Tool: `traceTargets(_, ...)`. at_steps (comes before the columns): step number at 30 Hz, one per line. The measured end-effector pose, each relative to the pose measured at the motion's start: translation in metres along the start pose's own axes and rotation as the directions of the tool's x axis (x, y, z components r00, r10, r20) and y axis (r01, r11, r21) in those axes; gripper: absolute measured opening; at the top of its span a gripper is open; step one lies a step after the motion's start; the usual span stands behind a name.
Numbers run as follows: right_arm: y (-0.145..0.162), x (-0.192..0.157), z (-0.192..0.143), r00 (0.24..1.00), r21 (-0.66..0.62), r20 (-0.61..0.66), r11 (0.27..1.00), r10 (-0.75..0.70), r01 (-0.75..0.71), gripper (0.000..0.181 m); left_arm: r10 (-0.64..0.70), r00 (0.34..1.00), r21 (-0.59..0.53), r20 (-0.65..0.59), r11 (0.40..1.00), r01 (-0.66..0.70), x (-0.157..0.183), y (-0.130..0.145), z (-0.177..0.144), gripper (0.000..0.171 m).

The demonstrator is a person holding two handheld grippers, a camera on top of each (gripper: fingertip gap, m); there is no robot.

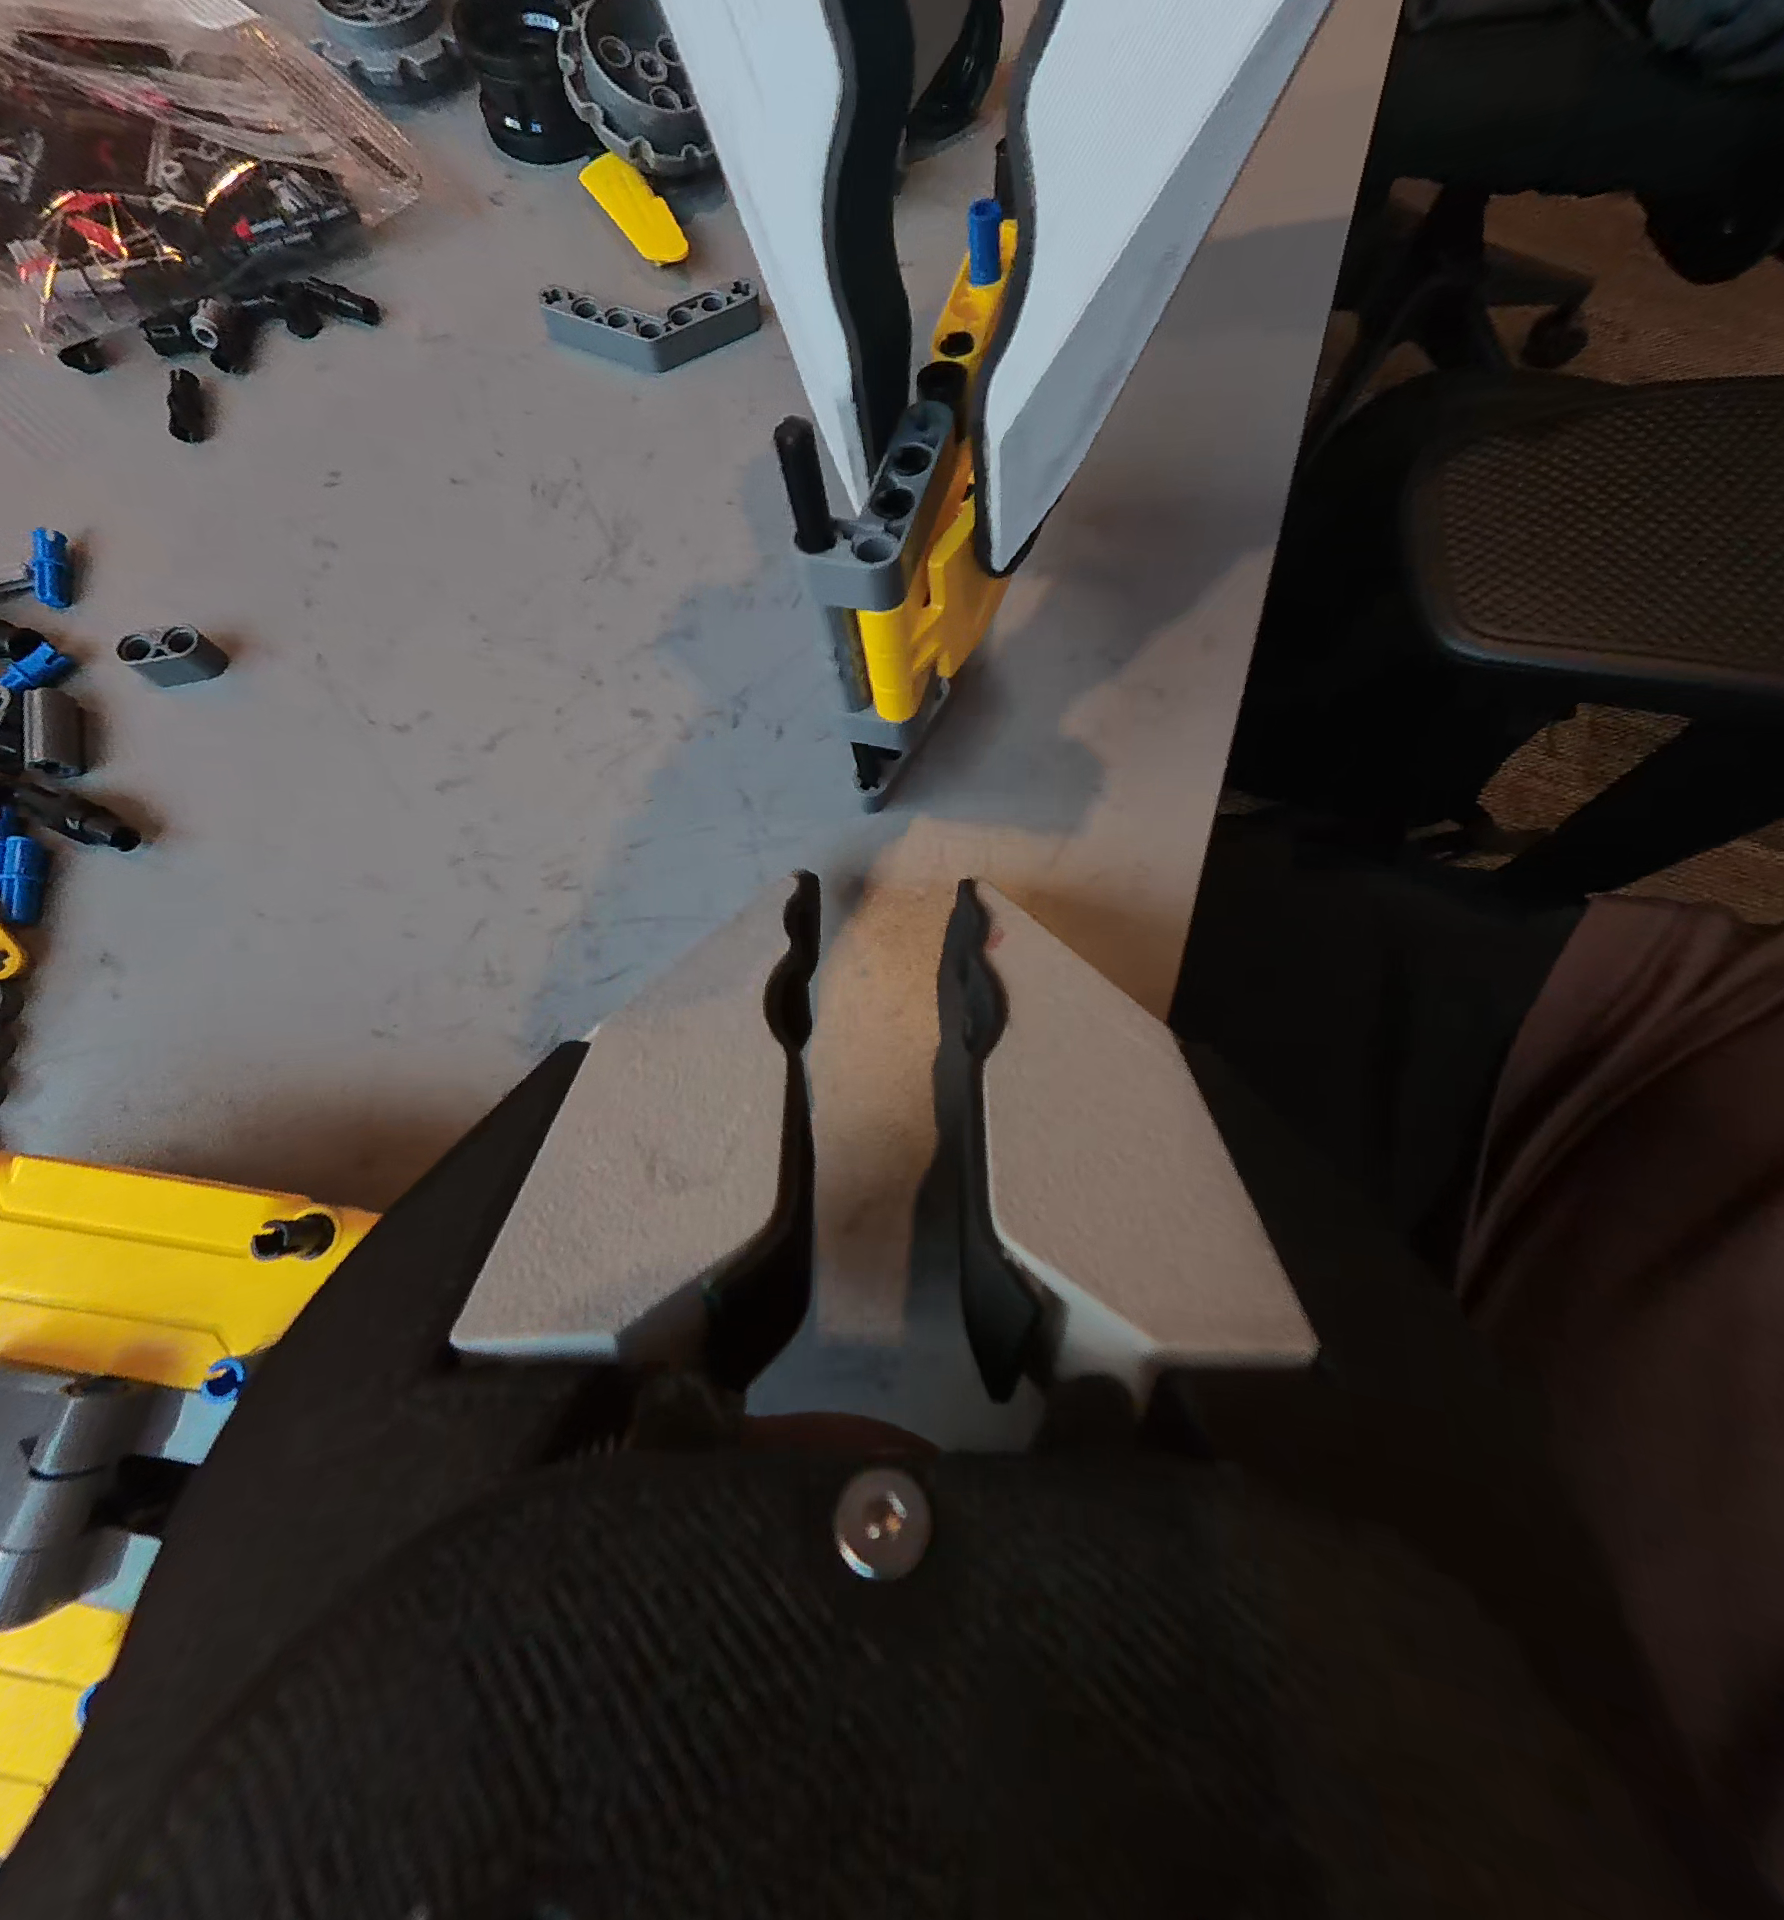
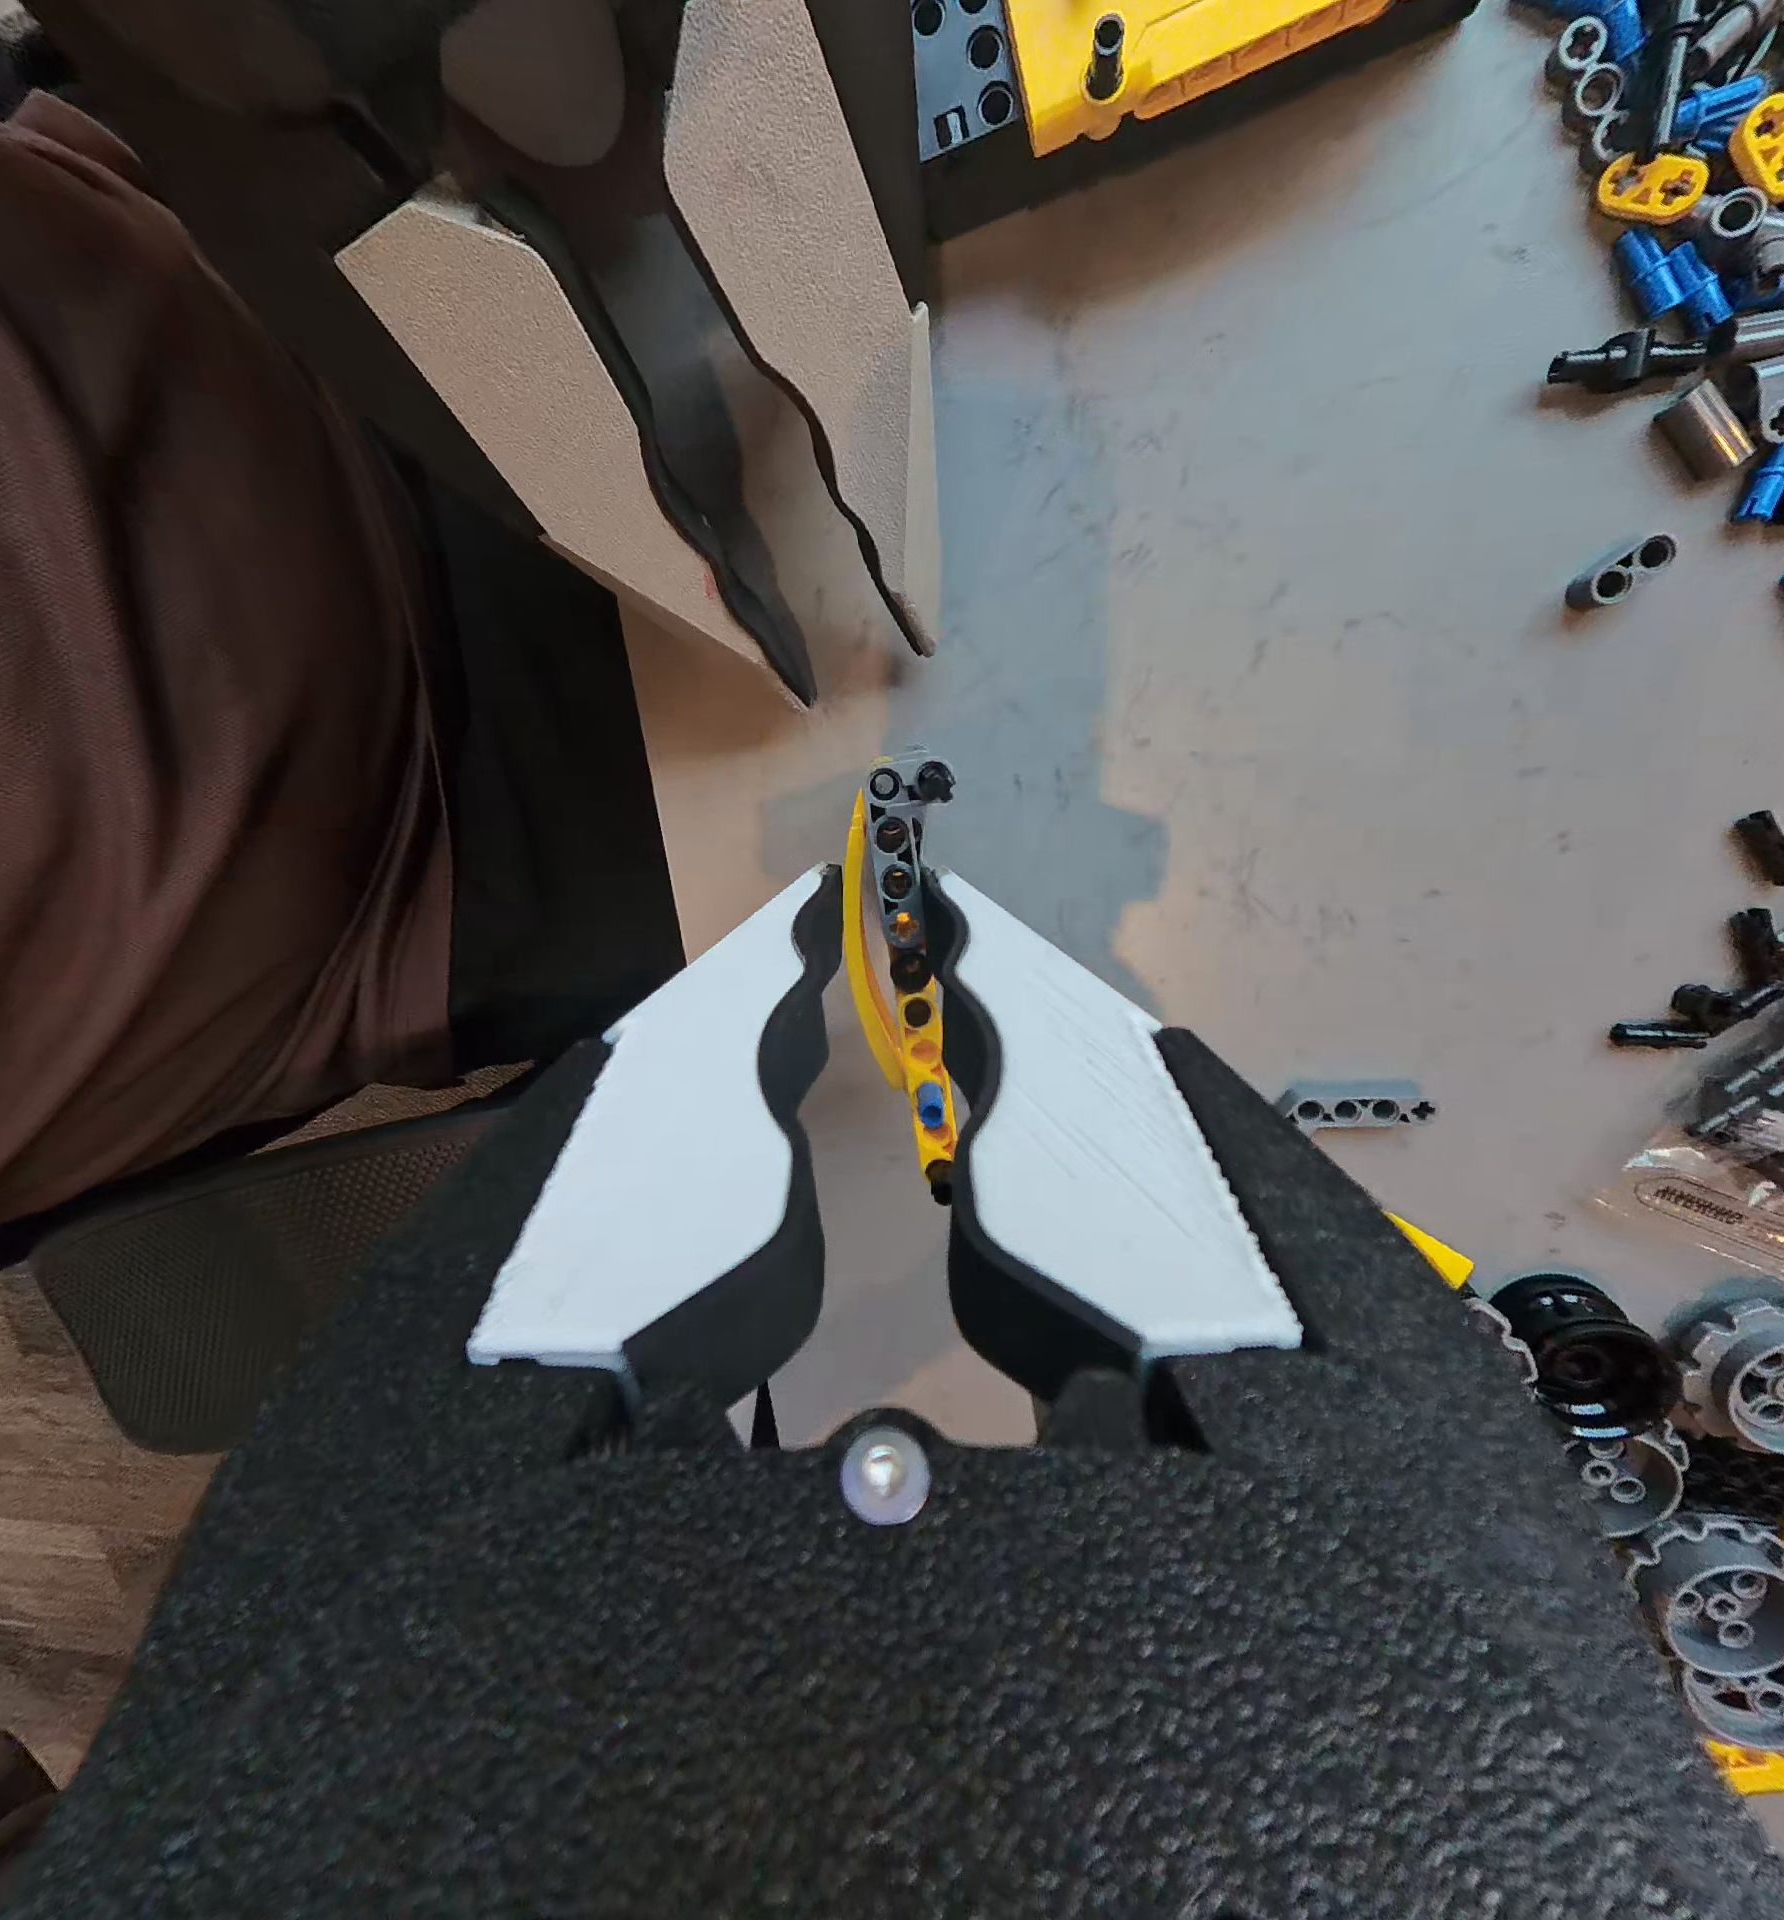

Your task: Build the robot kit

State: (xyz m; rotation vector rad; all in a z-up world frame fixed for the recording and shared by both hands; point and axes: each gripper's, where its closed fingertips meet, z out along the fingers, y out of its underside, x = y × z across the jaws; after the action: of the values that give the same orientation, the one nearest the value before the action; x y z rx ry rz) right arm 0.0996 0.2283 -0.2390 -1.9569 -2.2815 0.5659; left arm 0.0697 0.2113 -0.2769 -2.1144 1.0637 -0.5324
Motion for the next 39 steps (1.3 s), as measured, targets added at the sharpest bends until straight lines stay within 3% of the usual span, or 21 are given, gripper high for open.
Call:
traceTargets(11,-0.002,-0.001,0.0,1.0,0.002,0.006,1.0,0.018,-0.018,0.014,0.016,1.0,0.001,-0.004,1.0,-0.016,0.002,0.0,0.0,0.019)
traceTargets(20,-0.01,-0.004,-0.008,0.999,0.056,0.03,0.998,0.041,-0.043,0.014,0.028,0.999,0.095,0.023,0.995,-0.03,0.004,-0.016,-0.004,0.021)
traceTargets(23,-0.014,-0.006,-0.011,0.997,0.082,0.053,0.995,0.06,-0.064,0.014,0.02,0.996,0.124,0.083,0.992,-0.031,-0.004,-0.022,-0.005,0.018)
traceTargets(29,-0.016,-0.007,-0.019,0.992,0.123,0.08,0.987,0.094,-0.104,0.014,0.003,0.997,0.157,0.081,0.987,-0.016,-0.004,-0.028,-0.006,0.003)
traceTargets(33,-0.016,-0.01,-0.022,0.993,0.124,0.082,0.988,0.081,-0.091,0.014,0.002,0.999,0.172,0.045,0.985,-0.01,-0.001,-0.03,-0.007,0.001)
traceTargets(39,-0.015,-0.024,-0.029,0.992,0.132,0.122,0.99,0.032,-0.048,0.014,0.015,0.993,0.223,-0.113,0.975,0.011,0.016,-0.034,-0.014,0.001)
